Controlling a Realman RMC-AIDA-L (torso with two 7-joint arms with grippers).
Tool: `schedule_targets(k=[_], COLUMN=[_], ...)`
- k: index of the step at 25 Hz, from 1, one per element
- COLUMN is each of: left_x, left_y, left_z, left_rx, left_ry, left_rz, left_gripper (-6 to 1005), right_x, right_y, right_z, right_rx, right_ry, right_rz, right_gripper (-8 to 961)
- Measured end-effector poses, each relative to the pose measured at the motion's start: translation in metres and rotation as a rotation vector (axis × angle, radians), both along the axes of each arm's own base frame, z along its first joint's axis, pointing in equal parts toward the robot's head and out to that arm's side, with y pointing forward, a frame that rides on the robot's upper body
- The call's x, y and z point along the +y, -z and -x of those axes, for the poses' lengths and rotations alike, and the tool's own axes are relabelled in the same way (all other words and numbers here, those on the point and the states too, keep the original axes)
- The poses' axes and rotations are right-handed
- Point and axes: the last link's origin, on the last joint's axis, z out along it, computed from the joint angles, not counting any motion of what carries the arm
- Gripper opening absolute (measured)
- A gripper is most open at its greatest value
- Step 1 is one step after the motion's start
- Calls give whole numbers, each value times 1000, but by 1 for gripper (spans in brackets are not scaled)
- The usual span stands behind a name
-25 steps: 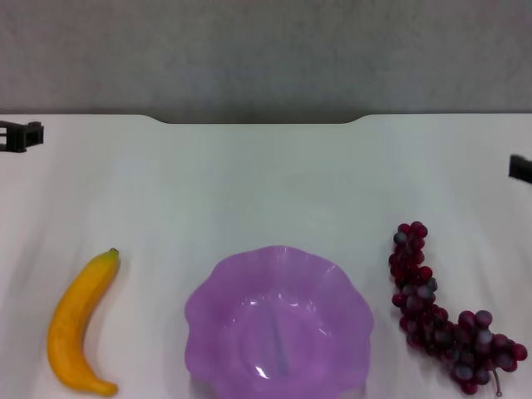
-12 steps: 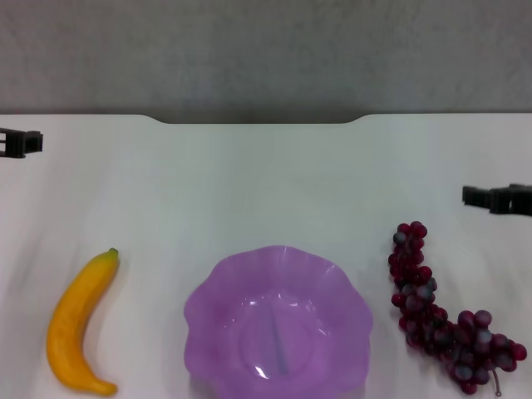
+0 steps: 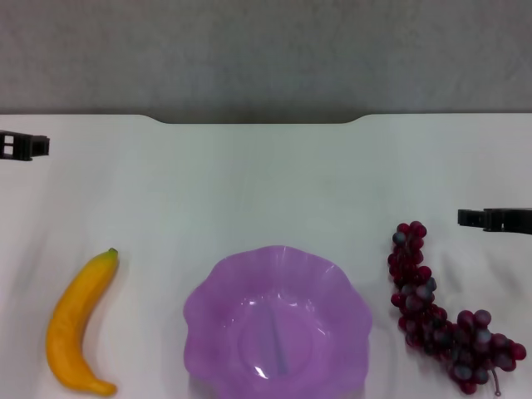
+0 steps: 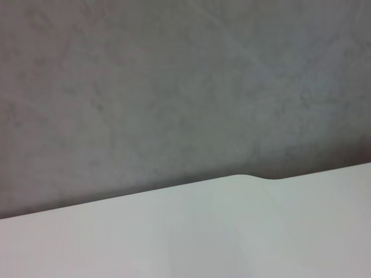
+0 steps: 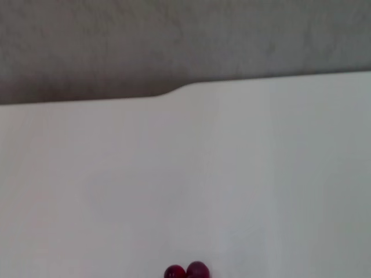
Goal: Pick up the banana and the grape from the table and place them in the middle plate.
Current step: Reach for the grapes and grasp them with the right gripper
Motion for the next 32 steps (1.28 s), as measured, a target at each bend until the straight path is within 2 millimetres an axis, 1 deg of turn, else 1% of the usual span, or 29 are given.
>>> schedule_targets(k=[5,13,16,22,32], left_x=[2,3,3,3,4], left_y=[1,2,2,2,4], left_z=[-1,-4,-3,-3,-7], left_rx=[1,2,2,2,2], left_ry=[1,3,2,2,4], left_rz=[6,13,14,14,23], left_gripper=[681,681,681,681,681], right_x=[9,16,16,20,27], right_y=[12,28,32,42,51], right_z=[-4,7,8,2,4], right_rx=[-17,-2,6,-11,-22], right_ry=[10,-37,-39,-19,-31], right_rz=[42,101,114,143,169], right_gripper=[738,734,733,730,726])
